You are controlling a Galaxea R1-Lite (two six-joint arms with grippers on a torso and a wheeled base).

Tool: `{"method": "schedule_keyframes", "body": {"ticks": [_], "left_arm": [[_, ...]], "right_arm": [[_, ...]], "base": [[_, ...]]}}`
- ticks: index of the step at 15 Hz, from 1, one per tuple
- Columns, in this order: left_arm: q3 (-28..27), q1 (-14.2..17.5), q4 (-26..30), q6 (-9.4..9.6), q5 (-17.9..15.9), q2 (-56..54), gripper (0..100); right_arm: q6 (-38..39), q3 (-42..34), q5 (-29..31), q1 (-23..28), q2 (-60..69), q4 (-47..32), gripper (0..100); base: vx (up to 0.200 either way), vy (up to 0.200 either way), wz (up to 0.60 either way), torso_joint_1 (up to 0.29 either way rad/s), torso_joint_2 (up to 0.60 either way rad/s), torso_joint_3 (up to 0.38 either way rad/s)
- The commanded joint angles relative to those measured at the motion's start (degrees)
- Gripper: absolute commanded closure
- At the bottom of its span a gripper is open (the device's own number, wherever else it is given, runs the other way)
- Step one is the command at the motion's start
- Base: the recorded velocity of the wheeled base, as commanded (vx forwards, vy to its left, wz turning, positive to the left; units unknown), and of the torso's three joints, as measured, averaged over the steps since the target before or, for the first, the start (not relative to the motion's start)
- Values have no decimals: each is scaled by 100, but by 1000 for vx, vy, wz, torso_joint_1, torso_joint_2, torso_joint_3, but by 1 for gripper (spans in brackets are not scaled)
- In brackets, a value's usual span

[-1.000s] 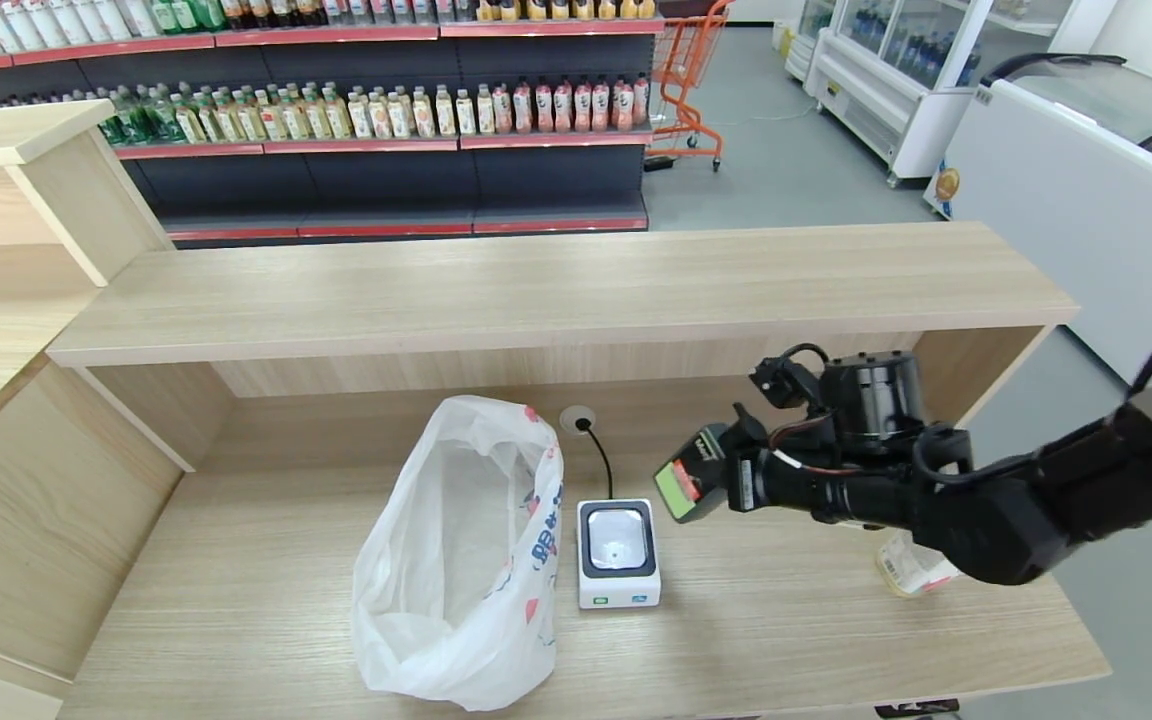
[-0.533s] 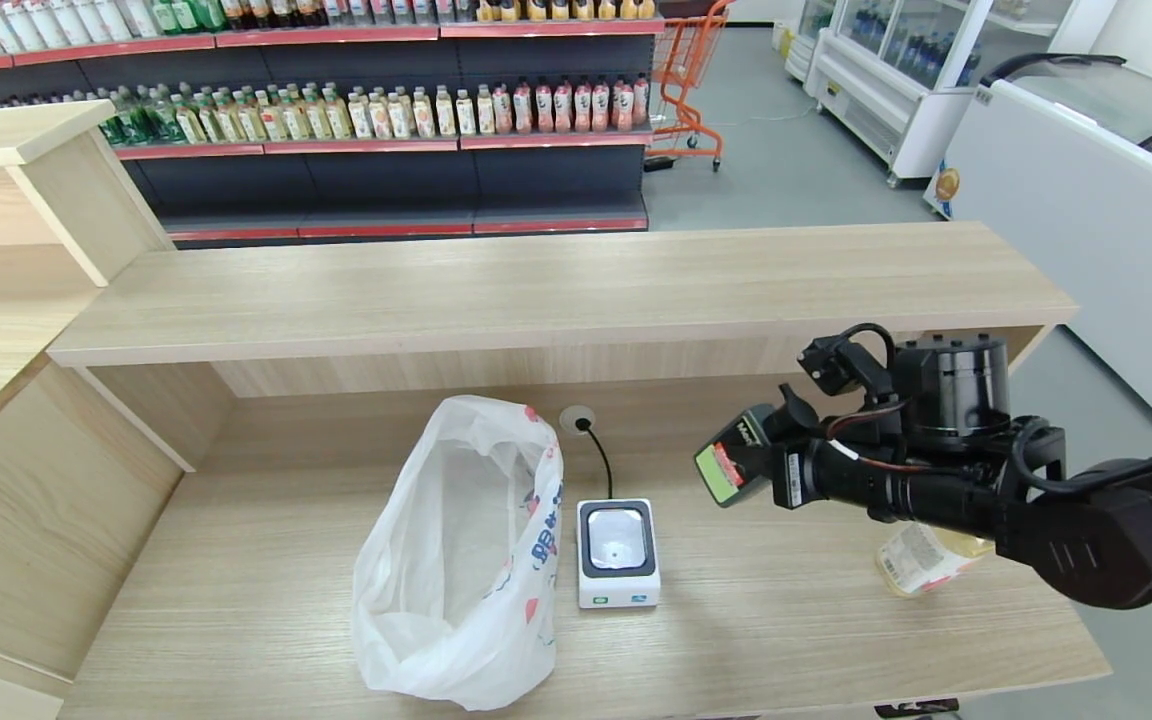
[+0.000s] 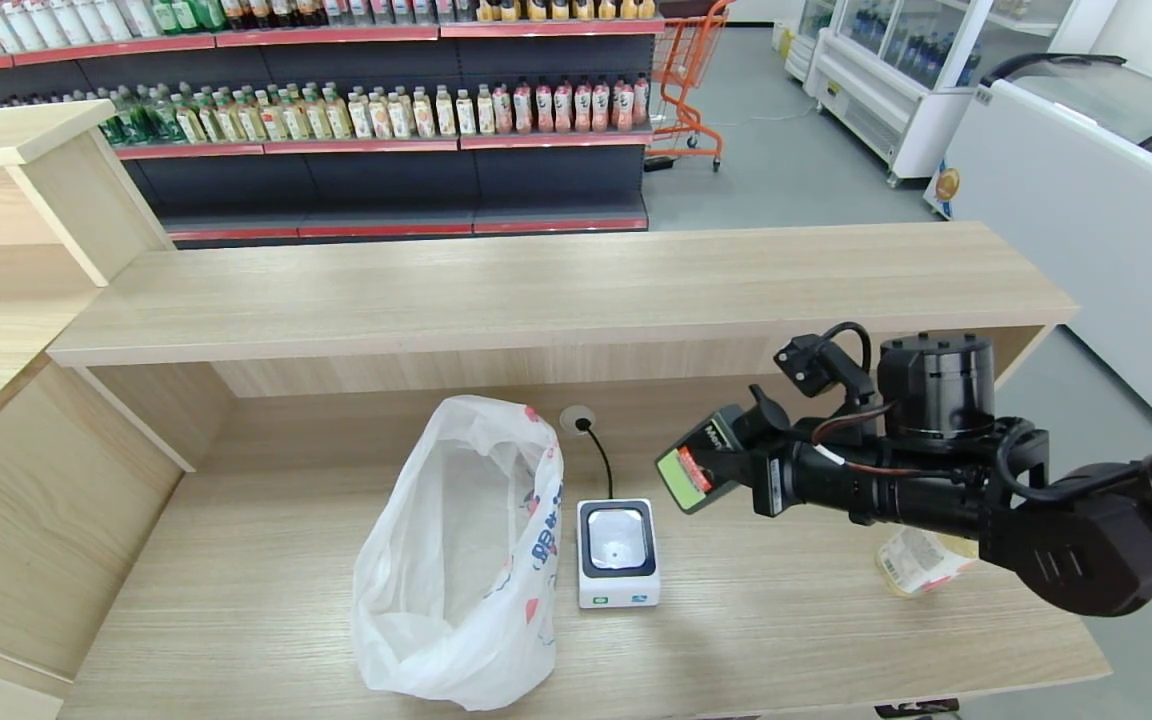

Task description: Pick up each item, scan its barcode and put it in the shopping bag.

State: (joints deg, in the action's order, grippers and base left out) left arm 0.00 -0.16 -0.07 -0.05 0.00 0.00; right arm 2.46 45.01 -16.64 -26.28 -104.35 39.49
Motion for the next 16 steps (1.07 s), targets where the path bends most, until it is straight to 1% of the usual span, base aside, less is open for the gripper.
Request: {"method": "schedule_keyframes", "body": {"ticks": [1,2,5,8,16], "left_arm": [[0,-2,-1,5,0,9,0],[0,-2,-1,5,-9,9,0],[0,-2,-1,14,0,0,0],[0,-2,-1,14,0,0,0],[0,-2,-1,14,-9,0,0]], "right_arm": [[0,8,-6,-158,-103,24,100],[0,17,-6,-193,-121,24,100],[35,131,-111,-351,-288,24,100],[554,553,-94,-589,-542,7,100],[474,1669,-50,-1072,-1843,-11,100]], "base": [[0,0,0,0,0,0],[0,0,0,0,0,0],[0,200,0,-4,4,6],[0,200,0,9,7,2],[0,0,0,0,0,0]]}}
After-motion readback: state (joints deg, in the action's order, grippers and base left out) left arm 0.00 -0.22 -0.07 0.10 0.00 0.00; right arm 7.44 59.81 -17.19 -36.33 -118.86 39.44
